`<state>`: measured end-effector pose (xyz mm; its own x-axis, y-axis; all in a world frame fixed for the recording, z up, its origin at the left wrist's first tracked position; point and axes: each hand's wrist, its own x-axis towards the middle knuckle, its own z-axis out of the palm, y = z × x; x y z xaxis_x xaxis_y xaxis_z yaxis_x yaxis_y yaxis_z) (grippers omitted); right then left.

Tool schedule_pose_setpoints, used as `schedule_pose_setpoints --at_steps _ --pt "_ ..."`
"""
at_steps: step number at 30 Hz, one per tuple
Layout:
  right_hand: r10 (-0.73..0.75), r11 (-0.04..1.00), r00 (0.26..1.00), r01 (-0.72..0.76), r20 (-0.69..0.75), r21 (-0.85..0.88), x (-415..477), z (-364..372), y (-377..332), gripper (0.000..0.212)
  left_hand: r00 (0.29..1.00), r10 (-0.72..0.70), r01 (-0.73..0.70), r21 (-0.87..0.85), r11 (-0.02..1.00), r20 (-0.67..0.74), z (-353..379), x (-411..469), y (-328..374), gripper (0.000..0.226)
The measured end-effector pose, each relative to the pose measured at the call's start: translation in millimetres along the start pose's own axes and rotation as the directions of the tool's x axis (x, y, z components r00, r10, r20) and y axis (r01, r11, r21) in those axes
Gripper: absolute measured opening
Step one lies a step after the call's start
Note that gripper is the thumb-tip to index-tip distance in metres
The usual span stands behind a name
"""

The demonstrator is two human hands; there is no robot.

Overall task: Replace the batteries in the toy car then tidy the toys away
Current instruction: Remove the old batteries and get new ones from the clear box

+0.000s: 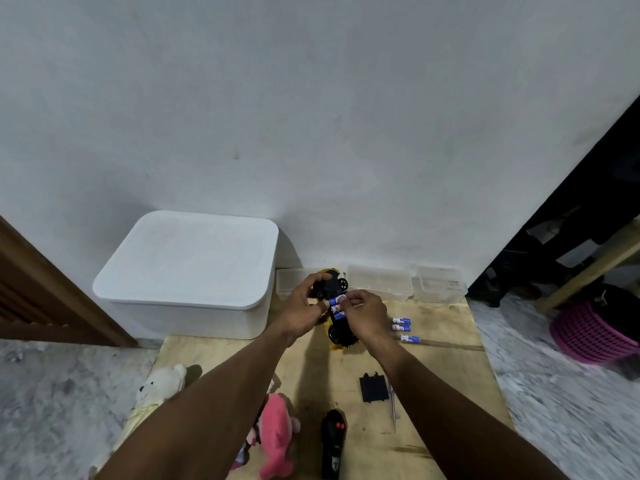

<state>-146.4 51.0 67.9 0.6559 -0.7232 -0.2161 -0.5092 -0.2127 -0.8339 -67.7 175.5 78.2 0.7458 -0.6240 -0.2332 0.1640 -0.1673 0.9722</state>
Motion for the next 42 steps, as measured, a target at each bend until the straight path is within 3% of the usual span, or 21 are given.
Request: schedule_pose_setpoints --at_steps 13,17,20,23,26,28,33,37,42 --pt "0.090 0.945 0.996 -0.085 -0.001 0.317 5 -10 -8 0.017 0.996 -0.086 0.086 -0.029 0.996 0.032 -2 4 5 0.041" --pt "0.107 0.828 0.994 -0.088 -0.002 0.554 3 -20 -13 0.010 0.996 -0.080 0.081 -0.019 0.997 0.036 -4 6 9 0.039" --pt "0.148 0.740 0.985 -0.166 0.084 0.652 6 -31 -17 0.008 0.995 -0.093 0.093 -0.015 0.996 0.042 -8 6 12 0.041" --pt "0.098 0.871 0.980 -0.168 0.171 0.462 9 -37 -18 0.022 0.995 -0.092 0.092 -0.001 0.996 0.043 -9 6 13 0.041" --pt "-0.069 0.996 0.974 0.055 0.214 0.070 11 -33 -13 0.010 0.996 -0.081 0.080 0.028 0.996 0.039 -7 6 14 0.039" --pt "-0.166 0.975 0.956 0.196 0.244 -0.102 10 -30 -8 0.012 0.997 -0.068 0.066 0.053 0.996 0.041 -6 7 15 0.039" --pt "-0.265 0.933 0.923 0.318 0.279 -0.167 11 -29 -6 0.031 0.998 -0.049 0.044 0.111 0.993 0.047 -7 10 19 0.041" --pt "-0.290 0.901 0.901 0.371 0.322 -0.227 12 -28 -11 0.027 0.998 -0.043 0.036 0.144 0.989 0.045 -8 10 20 0.041" --pt "-0.344 0.753 0.835 0.518 0.429 -0.406 10 -26 -21 0.025 0.998 -0.042 0.034 0.169 0.985 0.046 -5 14 18 0.044"
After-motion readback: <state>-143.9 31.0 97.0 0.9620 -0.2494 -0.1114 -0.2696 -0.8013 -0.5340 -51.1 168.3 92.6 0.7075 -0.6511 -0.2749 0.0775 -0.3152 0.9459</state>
